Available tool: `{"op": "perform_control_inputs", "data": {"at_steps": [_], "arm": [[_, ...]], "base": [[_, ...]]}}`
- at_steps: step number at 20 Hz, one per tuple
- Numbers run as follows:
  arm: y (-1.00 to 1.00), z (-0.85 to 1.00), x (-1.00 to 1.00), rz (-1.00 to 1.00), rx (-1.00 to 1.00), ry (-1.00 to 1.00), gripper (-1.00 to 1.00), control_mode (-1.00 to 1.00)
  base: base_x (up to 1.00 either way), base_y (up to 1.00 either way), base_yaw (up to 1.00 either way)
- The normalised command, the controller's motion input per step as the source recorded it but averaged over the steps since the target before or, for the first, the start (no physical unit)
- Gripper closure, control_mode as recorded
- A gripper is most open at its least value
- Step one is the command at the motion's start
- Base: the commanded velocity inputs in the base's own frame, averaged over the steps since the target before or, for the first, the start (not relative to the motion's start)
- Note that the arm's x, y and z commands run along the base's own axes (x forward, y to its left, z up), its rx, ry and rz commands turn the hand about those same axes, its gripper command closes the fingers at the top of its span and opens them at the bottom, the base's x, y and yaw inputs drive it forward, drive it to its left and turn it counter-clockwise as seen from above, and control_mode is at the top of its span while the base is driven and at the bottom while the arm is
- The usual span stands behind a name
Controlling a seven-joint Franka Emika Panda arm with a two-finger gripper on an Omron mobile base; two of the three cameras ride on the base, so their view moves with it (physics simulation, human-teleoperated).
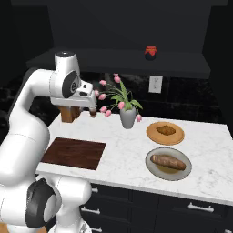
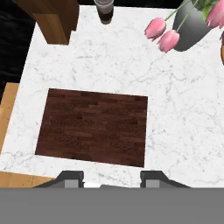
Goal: From the different types of pastries on the counter, select a croissant and place it on the cutting board. Then retrieve a jar of jam from the cabinet and place it alongside the croissant on the cutting board.
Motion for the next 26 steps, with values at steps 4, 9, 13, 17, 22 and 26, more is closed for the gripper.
{"op": "perform_control_inputs", "data": {"at_steps": [4,9,13,17,22,26], "arm": [[0.00,-0.41,0.00,0.00,0.00,0.00,-1.00,-1.00],[0.00,-0.87,0.00,0.00,0.00,0.00,-1.00,-1.00],[0.00,-0.44,-0.04,0.00,0.01,0.02,-1.00,-1.00],[0.00,-0.05,0.00,0.00,0.00,0.02,-1.00,-1.00],[0.00,-0.02,0.00,0.00,0.00,0.00,-1.00,-1.00],[-0.33,-0.55,0.38,-0.04,0.00,-0.01,-1.00,-1.00]], "base": [[0.00,0.00,0.00],[0.00,0.00,0.00],[0.00,0.00,0.00],[0.00,0.00,0.00],[0.00,0.00,0.00],[0.00,0.00,0.00]]}}
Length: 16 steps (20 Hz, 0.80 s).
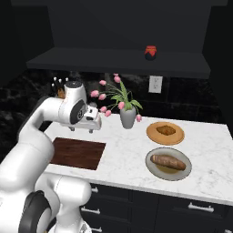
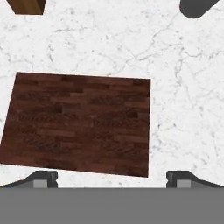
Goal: From the different types of pastries on the counter, select a croissant and place it on the cutting board. Then retrieve a jar of jam from the cabinet and place it alongside the croissant on the cutting board.
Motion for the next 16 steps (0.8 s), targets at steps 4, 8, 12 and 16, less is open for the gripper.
{"op": "perform_control_inputs", "data": {"at_steps": [4,8,12,16], "arm": [[-0.72,-0.61,0.63,-0.05,0.00,-0.06,-1.00,-1.00],[-0.59,-0.63,0.67,-0.08,0.00,-0.03,-1.00,-1.00],[-0.15,0.00,0.19,-0.03,0.00,0.00,-1.00,-1.00],[-0.64,0.48,0.20,-0.32,0.00,0.07,-1.00,-1.00]], "base": [[0.00,0.00,0.00],[0.00,0.00,0.00],[0.00,0.00,0.00],[0.00,0.00,0.00]]}}
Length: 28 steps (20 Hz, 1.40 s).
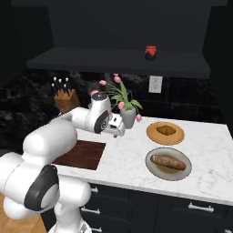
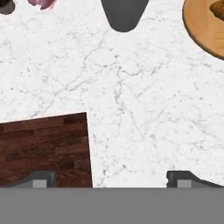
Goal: From the different types of pastries on the counter, select a croissant and place it on the cutting board. Then retrieve a jar of jam from the cabinet and place it alongside the croissant on the cutting board.
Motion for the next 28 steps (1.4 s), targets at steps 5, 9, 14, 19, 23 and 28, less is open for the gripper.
{"op": "perform_control_inputs", "data": {"at_steps": [5,9,14,19,23,28], "arm": [[-0.45,0.54,0.23,-0.41,0.00,0.04,-1.00,-1.00],[-0.06,0.00,0.07,-0.13,0.00,0.00,-1.00,-1.00],[-0.41,0.10,0.52,-0.60,0.00,0.01,-1.00,-1.00],[-0.41,0.07,0.29,-0.15,0.03,0.00,-1.00,-1.00],[-0.93,0.06,0.31,-0.01,0.11,0.00,-1.00,-1.00],[-0.52,0.00,0.17,0.00,0.10,0.00,-1.00,-1.00]], "base": [[0.00,0.00,0.00],[0.00,0.00,0.00],[0.00,0.00,0.00],[0.00,0.00,0.00],[0.00,0.00,0.00],[0.00,0.00,0.00]]}}
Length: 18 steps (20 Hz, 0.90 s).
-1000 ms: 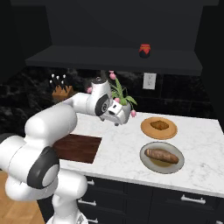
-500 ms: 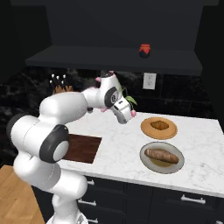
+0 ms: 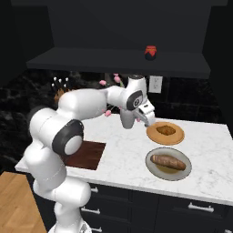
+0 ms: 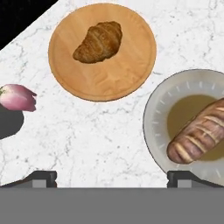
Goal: From the different types of pastries on the counter, select a croissant and place it on the cutting board. Then retrieve a jar of jam from the cabinet and place it alongside the croissant on the cutting board.
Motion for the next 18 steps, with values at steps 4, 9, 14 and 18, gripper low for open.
{"op": "perform_control_inputs", "data": {"at_steps": [4,9,14,18], "arm": [[-0.13,-0.47,0.00,0.00,0.00,0.00,-1.00,-1.00],[-0.16,-0.46,0.01,0.00,0.00,0.00,-1.00,-1.00],[-0.20,0.13,0.08,0.00,0.03,0.01,-1.00,-1.00],[-0.49,0.44,0.37,-0.08,0.01,0.00,-1.00,-1.00]], "base": [[0.00,0.00,0.00],[0.00,0.00,0.00],[0.00,0.00,0.00],[0.00,0.00,0.00]]}}
